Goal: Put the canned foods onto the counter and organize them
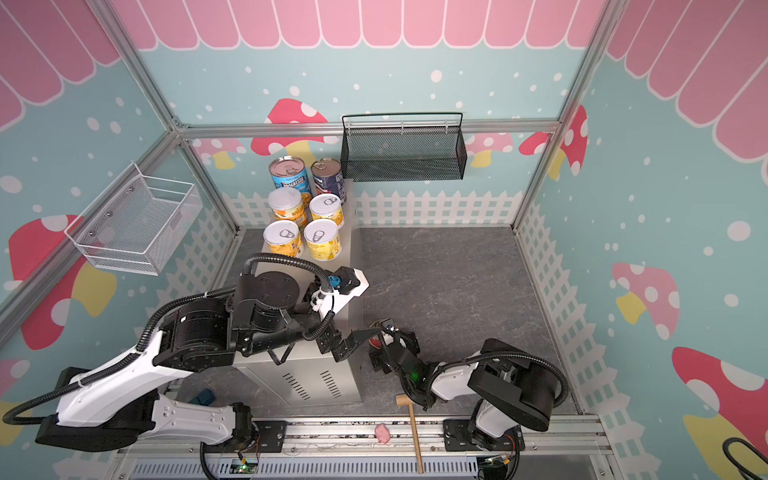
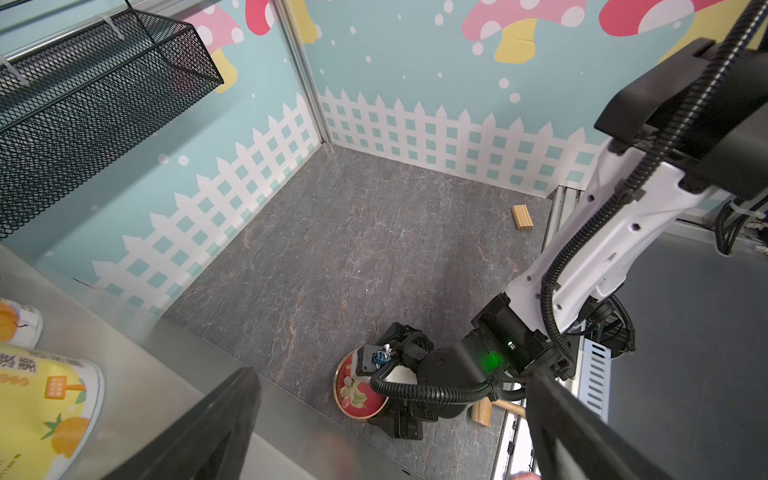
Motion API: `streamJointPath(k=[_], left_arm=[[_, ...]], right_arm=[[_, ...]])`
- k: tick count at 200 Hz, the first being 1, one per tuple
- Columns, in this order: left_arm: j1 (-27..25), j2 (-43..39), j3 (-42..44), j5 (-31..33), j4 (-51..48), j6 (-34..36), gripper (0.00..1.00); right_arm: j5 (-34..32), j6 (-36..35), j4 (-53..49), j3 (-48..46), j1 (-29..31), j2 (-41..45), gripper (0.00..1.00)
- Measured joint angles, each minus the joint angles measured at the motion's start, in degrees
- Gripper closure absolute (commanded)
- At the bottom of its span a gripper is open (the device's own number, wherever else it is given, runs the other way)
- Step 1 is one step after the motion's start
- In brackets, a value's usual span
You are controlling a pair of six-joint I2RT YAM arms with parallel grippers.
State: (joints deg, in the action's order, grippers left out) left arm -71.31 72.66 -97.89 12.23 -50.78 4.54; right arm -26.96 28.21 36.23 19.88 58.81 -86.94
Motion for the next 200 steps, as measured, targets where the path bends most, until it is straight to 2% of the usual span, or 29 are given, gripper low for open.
streamJointPath(k=[115, 174, 200], left_arm=[[0.0, 0.0, 0.0, 0.7, 0.0, 0.0, 0.0], [0.0, 0.0, 0.0, 0.9, 0.0, 0.0, 0.0], [0.0, 0.0, 0.0, 0.9, 0.0, 0.0, 0.0]], right_arm=[[7.7, 0.0, 3.9, 0.2, -6.0, -0.8, 0.14], [9.9, -0.1, 5.4, -1.2, -6.7, 1.2, 0.34], [10.8, 0.1, 5.0, -1.6, -7.5, 4.4, 0.39]])
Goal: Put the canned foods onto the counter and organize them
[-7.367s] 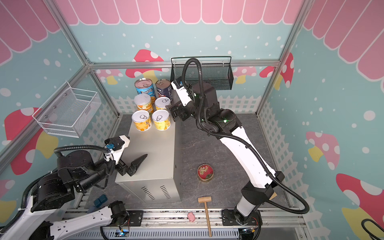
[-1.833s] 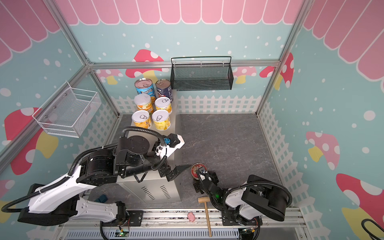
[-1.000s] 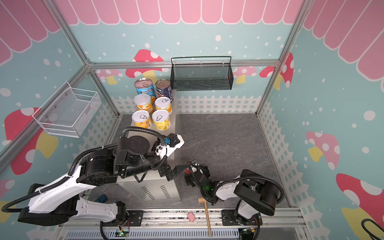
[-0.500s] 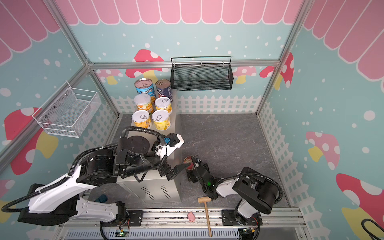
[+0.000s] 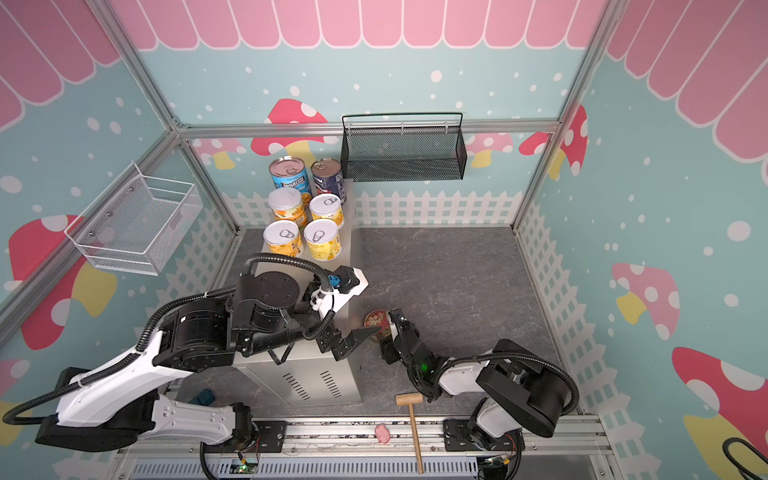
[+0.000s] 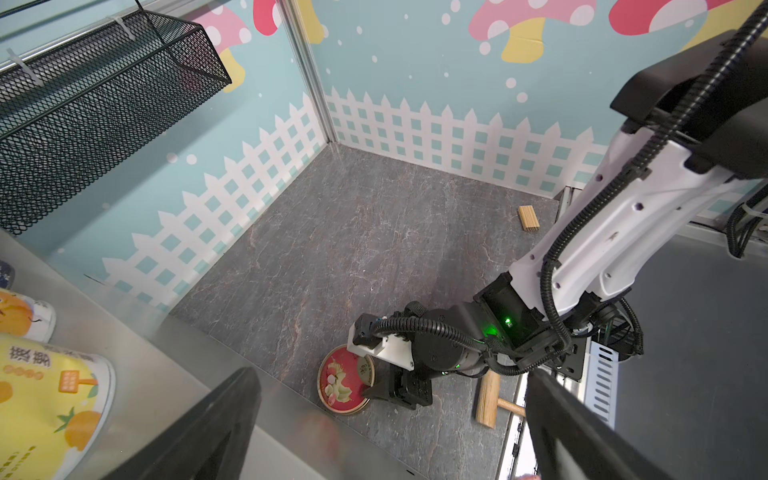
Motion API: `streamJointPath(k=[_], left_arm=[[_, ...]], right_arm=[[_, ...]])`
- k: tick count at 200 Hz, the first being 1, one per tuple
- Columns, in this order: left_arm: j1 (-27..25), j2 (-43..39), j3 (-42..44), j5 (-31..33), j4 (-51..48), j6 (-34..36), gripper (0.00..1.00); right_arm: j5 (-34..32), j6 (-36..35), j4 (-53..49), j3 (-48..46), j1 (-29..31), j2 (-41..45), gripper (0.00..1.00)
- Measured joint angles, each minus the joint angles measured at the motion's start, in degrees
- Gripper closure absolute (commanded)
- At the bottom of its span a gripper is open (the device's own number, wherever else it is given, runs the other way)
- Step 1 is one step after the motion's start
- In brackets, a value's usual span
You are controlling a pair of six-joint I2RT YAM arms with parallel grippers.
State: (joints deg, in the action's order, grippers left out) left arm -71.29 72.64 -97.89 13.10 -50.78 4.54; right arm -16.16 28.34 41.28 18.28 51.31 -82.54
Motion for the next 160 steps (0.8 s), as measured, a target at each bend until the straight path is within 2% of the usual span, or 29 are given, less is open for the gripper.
streamJointPath(k=[23, 69, 106, 160], left_arm=[[0.0, 0.0, 0.0, 0.0, 0.0, 0.0, 0.0], [0.0, 0.0, 0.0, 0.0, 0.0, 0.0, 0.0], [0.0, 0.0, 0.0, 0.0, 0.0, 0.0, 0.0], [0.0, 0.0, 0.0, 0.3, 0.0, 0.0, 0.0]], right_arm=[[1.2, 0.3, -1.6, -0.2, -1.1, 3.8, 0.41], [9.1, 3.3, -10.7, 0.8, -8.8, 10.0, 0.32], [19.0, 5.7, -17.7, 3.2, -15.3, 10.1, 0.25], [28.9, 6.2, -21.0, 5.3, -18.1, 8.1, 0.23]])
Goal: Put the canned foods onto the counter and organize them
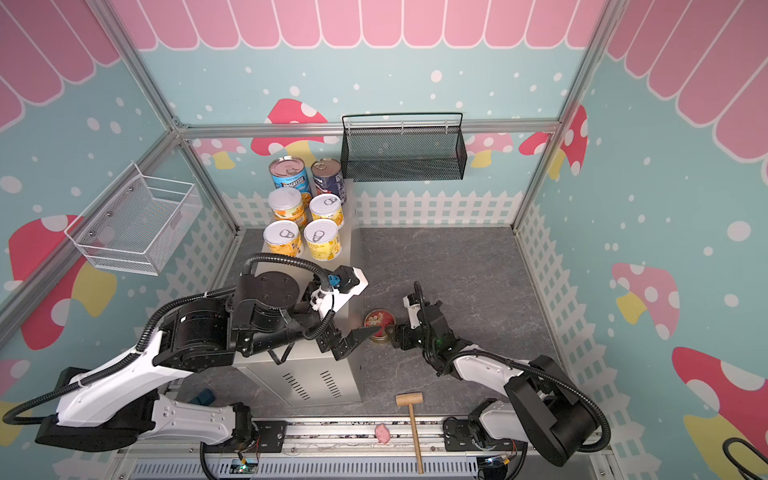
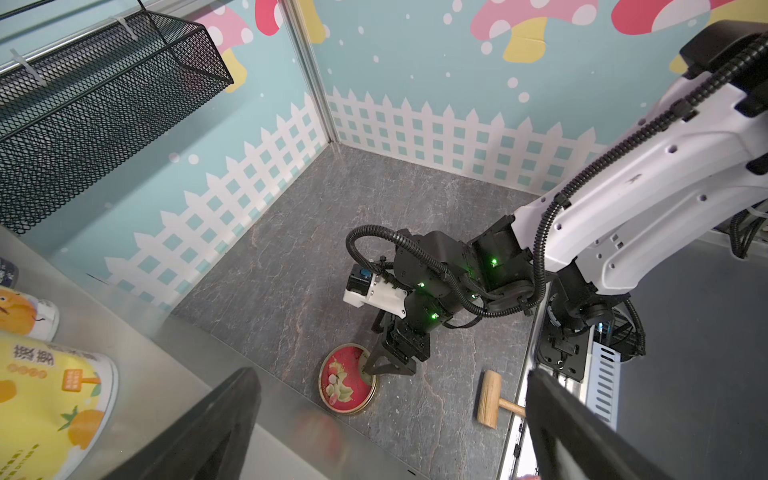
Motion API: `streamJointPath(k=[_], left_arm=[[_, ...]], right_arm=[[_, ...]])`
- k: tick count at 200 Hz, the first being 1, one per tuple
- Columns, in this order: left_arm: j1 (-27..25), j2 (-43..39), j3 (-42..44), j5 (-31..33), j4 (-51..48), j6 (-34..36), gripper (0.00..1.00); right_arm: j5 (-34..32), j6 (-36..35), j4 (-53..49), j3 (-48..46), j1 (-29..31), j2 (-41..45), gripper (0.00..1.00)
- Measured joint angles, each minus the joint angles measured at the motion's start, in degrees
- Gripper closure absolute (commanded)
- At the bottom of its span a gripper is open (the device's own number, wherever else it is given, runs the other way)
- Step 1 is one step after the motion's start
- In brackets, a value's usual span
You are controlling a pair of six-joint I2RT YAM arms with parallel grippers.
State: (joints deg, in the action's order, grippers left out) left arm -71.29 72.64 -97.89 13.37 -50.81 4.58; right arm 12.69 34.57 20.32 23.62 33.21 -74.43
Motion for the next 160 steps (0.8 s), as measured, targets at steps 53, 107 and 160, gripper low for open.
streamJointPath(k=[53, 107, 160], left_arm=[[0.0, -0.1, 0.0, 0.2, 0.0, 0.2, 0.0], [0.0, -1.1, 0.5, 0.9, -0.3, 0.2, 0.0], [0.0, -2.7, 1.7, 2.5, -0.6, -0.3, 0.0]], right_arm=[[6.0, 0.0, -0.4, 2.6, -1.9, -6.6, 0.28], [7.7, 0.0, -0.3, 3.1, -2.9, -7.8, 0.28], [7.1, -1.9, -2.7, 5.9, -3.3, -7.8, 0.28]])
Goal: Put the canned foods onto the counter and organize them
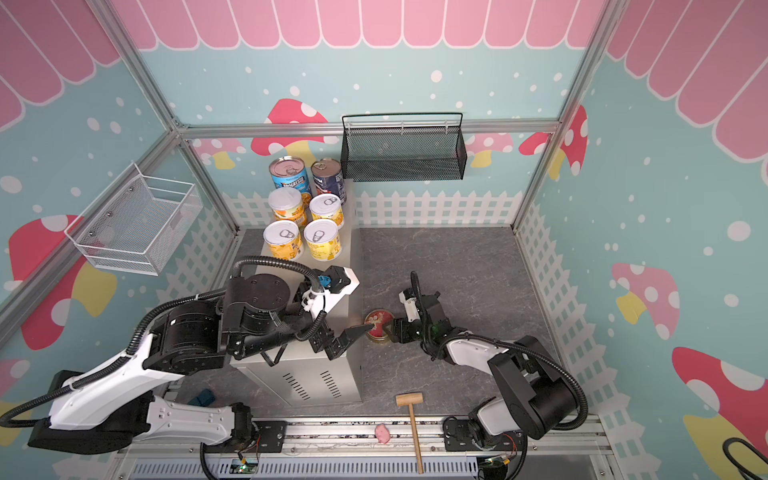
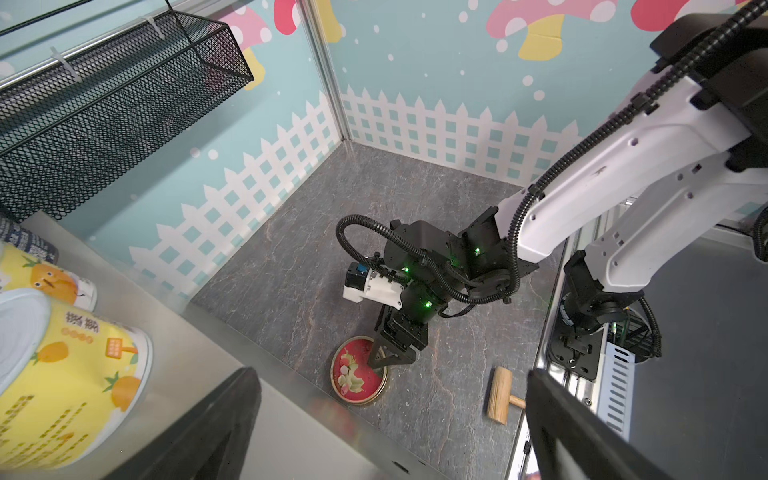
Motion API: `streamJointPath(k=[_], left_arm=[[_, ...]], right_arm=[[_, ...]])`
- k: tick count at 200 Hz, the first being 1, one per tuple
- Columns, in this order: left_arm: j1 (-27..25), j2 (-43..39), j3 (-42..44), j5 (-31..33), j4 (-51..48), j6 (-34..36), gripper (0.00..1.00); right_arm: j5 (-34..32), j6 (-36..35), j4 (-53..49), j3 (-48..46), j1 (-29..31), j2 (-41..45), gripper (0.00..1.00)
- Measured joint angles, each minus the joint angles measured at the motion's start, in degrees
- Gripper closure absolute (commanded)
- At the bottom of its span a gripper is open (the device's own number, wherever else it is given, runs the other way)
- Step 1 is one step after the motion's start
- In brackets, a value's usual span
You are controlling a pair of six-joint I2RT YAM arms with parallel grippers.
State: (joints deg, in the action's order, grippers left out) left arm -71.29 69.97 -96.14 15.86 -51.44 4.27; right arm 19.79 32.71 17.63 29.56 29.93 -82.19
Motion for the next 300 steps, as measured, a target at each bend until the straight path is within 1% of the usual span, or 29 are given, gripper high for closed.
streamJointPath(k=[33, 65, 84, 121, 152, 179, 214, 244, 264, 274, 300], left_arm=[[0.0, -2.4, 1.1, 1.7, -1.3, -1.5, 0.0], [0.0, -5.2, 2.7, 3.9, -3.0, -3.3, 0.0], [0.0, -8.0, 4.7, 5.6, -4.2, -4.4, 0.0], [-0.1, -12.9, 7.5, 10.6, -9.5, -7.2, 0.0], [-0.4, -17.9, 9.8, 13.0, -12.6, -9.3, 0.0], [-0.4, -21.6, 10.0, 14.2, -14.5, -10.3, 0.0], [-0.4, -22.2, 10.0, 16.2, -16.9, -10.6, 0.0], [-0.4, -22.4, 10.0, 17.2, -17.4, -10.6, 0.0], [-0.4, -22.6, 10.0, 17.7, -17.6, -10.6, 0.0], [-0.4, -22.7, 10.0, 17.8, -17.6, -10.6, 0.0], [-0.4, -23.3, 10.6, 17.9, -17.5, -10.6, 0.0]], right_arm=[[-1.6, -2.1, -3.6, 1.5, -0.3, 1.0, 0.27], [-3.3, -4.5, -7.7, 4.8, -0.3, 1.1, 0.24], [-3.9, -5.6, -9.1, 6.2, -0.3, 1.1, 0.21], [-5.1, -7.2, -11.5, 7.6, -0.3, 1.1, 0.15], [-5.6, -7.9, -12.7, 7.7, -0.3, 1.1, 0.14], [-5.9, -8.3, -13.4, 8.0, -0.3, 0.9, 0.13], [-5.8, -9.2, -14.3, 9.6, -0.3, 0.7, 0.1], [-5.3, -11.1, -15.6, 13.0, -0.3, -1.8, 0.09], [-4.9, -12.1, -16.5, 16.8, -0.3, -5.0, 0.09], [-4.8, -12.5, -17.0, 19.1, -0.3, -7.1, 0.11], [-4.2, -13.5, -17.7, 24.9, -0.3, -13.4, 0.23]])
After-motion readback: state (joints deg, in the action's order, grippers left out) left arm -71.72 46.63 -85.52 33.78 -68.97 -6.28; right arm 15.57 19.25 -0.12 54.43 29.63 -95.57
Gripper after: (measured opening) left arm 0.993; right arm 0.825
